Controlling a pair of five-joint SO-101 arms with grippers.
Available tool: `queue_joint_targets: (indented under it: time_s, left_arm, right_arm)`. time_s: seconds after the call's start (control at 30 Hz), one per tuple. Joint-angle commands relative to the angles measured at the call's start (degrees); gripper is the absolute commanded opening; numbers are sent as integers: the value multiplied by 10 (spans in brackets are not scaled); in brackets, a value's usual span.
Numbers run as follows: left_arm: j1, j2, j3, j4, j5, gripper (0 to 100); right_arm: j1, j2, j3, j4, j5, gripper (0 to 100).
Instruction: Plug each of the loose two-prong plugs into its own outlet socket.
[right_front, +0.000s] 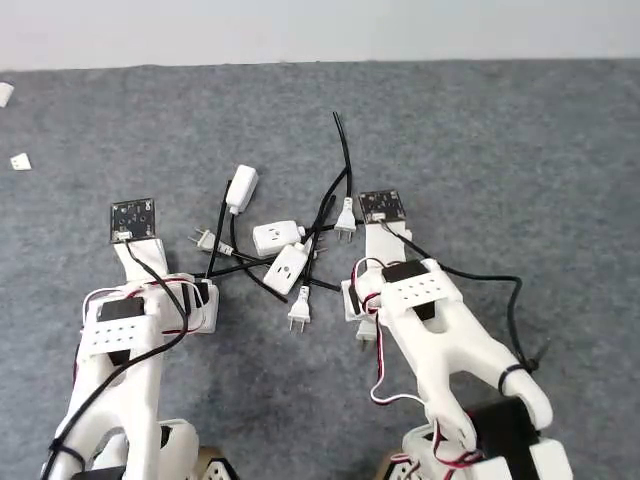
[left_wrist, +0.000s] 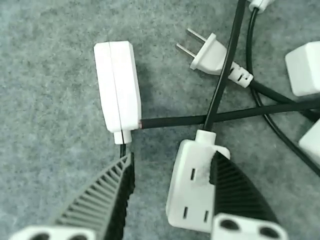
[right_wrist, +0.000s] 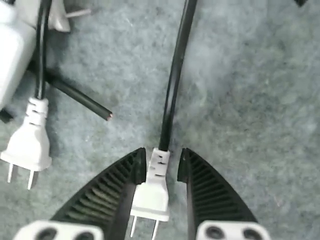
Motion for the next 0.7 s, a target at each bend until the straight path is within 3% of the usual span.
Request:
queue_joint_targets:
  time_s: [0.0, 0.67]
  left_arm:
    - [-4, 1, -29, -13, -4, 231]
    - [-4, 4, -29, -15, -4, 231]
  right_arm:
    - [-3, 1, -33, 8, -7, 112]
    - [-4, 98, -109, 52, -6, 111]
